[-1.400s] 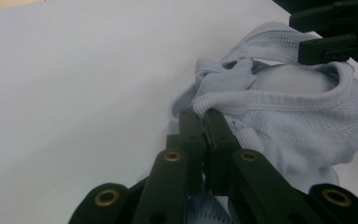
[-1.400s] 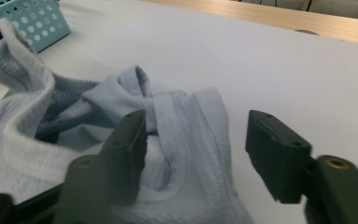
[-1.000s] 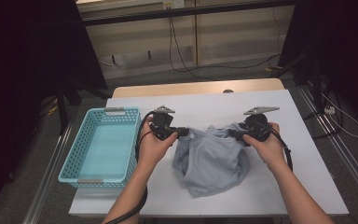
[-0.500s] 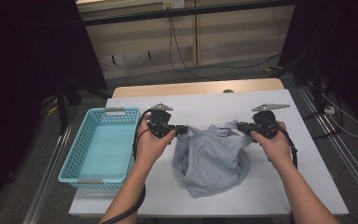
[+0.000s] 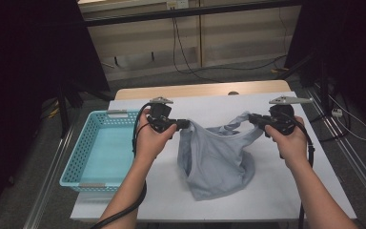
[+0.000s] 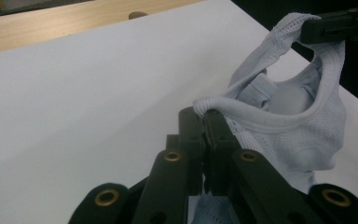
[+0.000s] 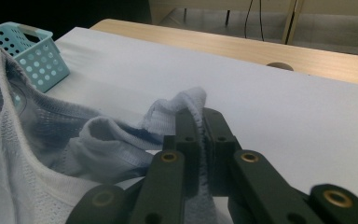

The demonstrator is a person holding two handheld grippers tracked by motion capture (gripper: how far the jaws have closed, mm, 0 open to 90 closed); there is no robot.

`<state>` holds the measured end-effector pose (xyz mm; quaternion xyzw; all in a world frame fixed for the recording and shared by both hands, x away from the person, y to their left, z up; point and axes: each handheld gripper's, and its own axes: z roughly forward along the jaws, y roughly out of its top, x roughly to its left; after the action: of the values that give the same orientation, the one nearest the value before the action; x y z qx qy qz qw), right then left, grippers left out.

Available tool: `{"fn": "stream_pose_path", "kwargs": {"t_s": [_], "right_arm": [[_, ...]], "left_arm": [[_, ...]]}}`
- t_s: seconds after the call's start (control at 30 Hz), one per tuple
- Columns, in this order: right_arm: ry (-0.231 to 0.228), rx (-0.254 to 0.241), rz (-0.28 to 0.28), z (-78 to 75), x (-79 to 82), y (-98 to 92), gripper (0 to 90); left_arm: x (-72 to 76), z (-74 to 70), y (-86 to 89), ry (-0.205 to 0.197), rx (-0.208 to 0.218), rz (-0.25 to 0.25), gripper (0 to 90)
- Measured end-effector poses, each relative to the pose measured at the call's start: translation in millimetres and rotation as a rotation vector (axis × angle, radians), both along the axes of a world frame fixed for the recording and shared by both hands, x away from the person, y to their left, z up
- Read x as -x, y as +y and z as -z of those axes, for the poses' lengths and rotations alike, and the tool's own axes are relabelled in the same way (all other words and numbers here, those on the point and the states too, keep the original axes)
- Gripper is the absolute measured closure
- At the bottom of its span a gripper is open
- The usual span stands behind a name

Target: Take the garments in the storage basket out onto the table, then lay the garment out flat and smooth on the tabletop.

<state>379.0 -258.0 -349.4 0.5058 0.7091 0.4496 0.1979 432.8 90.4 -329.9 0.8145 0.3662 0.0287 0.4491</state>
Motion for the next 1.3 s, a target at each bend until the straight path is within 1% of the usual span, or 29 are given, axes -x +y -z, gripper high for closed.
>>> {"fn": "stream_pose_path", "kwargs": {"t_s": [0.07,0.33,0.43,0.5,0.7,0.83,0.93,1.1,1.23,1.3], "right_arm": [[-0.004,-0.011,0.008,-2.6,0.3,-1.5,87.1],[-0.027,-0.008,0.028,-10.0,2.0,-2.1,87.1],[-0.033,-0.027,0.045,-10.9,1.0,-4.5,87.0],[-0.038,-0.030,0.051,-11.1,0.6,-5.2,87.0],[-0.049,-0.031,0.063,-14.8,0.5,-5.9,87.0],[-0.059,-0.017,0.069,-18.2,1.0,-6.0,87.0],[-0.064,-0.029,0.073,-19.5,2.5,-8.2,87.0],[-0.082,-0.035,0.087,-22.1,4.5,-12.4,87.0],[-0.108,-0.043,0.098,-26.3,5.3,-14.3,87.0],[-0.112,-0.048,0.099,-28.2,5.2,-14.7,87.0]], "left_arm": [[-1.9,-1.3,0.2,0.001,-0.002,-0.001,87.9],[-4.0,-10.7,1.3,-0.017,-0.002,0.000,87.8],[-4.8,-14.7,2.2,-0.027,0.004,-0.002,87.9],[-5.6,-16.8,3.5,-0.028,0.004,-0.002,87.9],[-6.8,-21.2,4.6,-0.034,-0.003,-0.002,87.9],[-6.7,-27.4,3.0,-0.043,-0.002,0.001,87.9],[-7.3,-31.9,1.8,-0.051,-0.003,0.004,87.9],[-9.3,-37.7,-0.1,-0.055,0.006,0.006,87.9],[-9.5,-43.3,-1.4,-0.068,0.015,0.004,87.9],[-9.9,-45.5,-2.0,-0.073,0.014,0.006,87.9]]}}
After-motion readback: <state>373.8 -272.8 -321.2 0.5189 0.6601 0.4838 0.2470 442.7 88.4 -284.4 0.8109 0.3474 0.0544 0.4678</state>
